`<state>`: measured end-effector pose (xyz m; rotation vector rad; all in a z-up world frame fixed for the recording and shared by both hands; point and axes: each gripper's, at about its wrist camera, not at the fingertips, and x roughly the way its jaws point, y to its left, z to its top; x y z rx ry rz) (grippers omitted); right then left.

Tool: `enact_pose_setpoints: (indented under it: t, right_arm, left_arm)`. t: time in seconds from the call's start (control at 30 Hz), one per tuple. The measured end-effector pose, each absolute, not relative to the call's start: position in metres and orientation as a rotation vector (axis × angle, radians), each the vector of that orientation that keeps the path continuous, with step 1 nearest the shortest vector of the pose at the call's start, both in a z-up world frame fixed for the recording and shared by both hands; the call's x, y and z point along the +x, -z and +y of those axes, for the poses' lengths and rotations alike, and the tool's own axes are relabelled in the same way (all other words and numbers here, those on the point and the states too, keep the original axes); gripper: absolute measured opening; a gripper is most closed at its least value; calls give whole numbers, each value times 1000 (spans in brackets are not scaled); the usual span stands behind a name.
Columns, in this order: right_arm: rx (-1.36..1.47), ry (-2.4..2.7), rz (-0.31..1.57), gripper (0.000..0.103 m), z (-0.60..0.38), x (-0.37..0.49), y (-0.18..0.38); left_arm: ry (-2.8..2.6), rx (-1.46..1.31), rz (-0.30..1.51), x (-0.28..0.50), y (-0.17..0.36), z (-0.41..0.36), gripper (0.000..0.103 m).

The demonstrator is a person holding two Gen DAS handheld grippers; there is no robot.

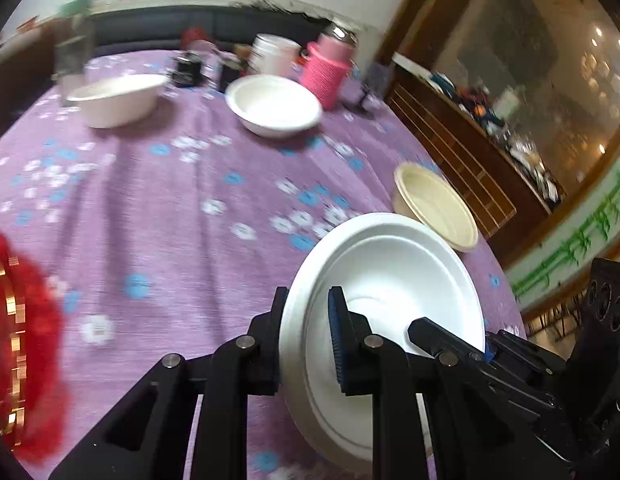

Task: Organize plates and bowls
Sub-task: 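Grasp the rim of the white bowl with the left gripper, then carry the white bowl over the red plates and lower it onto them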

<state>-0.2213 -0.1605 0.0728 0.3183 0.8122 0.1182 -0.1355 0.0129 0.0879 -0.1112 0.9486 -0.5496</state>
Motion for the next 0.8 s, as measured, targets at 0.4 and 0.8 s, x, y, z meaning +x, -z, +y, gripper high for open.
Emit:
enact_pose_setpoints:
  t: [0.4,0.8]
  right_arm:
    - [213,-415,791,18,-33,-169,-115]
    - [93,-603,890,19,109,-116,-97]
  left_arm:
    - [283,-293,847,-135,-120,163,19]
    - [3,-419,867,-129,-89,290,19]
